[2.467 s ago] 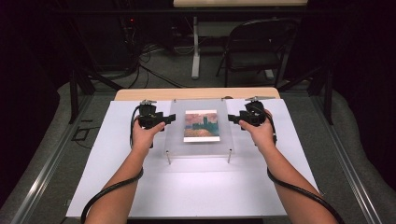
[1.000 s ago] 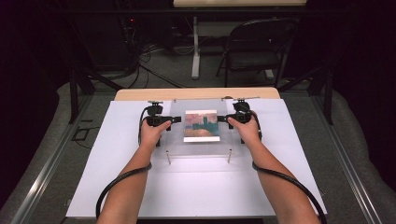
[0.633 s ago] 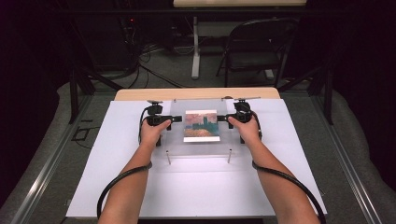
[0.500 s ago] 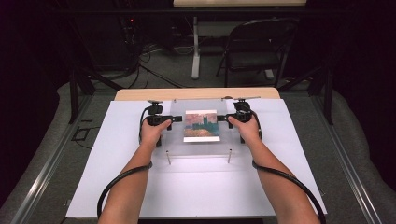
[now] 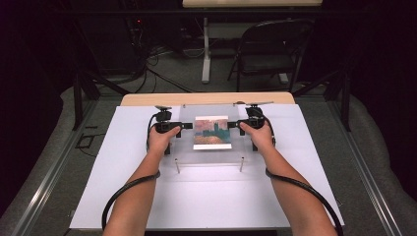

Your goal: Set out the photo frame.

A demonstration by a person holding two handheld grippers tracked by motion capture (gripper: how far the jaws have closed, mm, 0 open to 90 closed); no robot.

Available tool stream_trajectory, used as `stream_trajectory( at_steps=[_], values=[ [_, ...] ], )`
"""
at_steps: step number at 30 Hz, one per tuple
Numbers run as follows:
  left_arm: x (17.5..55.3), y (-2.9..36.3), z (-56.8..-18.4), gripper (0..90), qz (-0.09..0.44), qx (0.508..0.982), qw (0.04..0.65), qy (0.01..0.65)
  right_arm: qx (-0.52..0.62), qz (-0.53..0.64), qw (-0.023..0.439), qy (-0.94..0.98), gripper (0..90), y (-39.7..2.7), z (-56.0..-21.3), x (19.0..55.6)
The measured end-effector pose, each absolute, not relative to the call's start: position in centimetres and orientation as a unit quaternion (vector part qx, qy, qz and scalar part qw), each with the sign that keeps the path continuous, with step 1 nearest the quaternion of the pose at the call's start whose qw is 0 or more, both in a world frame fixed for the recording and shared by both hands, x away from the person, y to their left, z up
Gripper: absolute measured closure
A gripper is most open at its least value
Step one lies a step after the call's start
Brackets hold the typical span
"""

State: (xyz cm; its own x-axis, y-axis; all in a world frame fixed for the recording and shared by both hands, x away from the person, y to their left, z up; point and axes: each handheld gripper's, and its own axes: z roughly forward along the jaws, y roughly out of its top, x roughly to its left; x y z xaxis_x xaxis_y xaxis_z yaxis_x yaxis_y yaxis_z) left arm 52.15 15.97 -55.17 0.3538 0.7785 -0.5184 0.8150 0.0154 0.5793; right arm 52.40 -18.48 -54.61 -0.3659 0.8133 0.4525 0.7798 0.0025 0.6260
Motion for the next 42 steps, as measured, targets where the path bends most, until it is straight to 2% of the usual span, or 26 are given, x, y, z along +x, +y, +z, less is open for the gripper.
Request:
stream_trajectory(
  at_steps=[8,23,42],
  values=[
    [52.1,15.9,-54.9,28.1,-0.021,0.703,0.423,0.571,0.566,0.429,0.012,0.704,31.3,-18.7,-54.6,52.4],
    [52.0,16.4,-54.5,33.3,-0.023,0.694,0.433,0.575,0.558,0.43,0.024,0.71,31.1,-18.5,-54.2,52.3],
    [50.7,17.2,-51.7,41.3,-0.002,0.697,0.455,0.554,0.517,0.439,0.063,0.732,33.6,-18.3,-51.2,51.1]
  ],
)
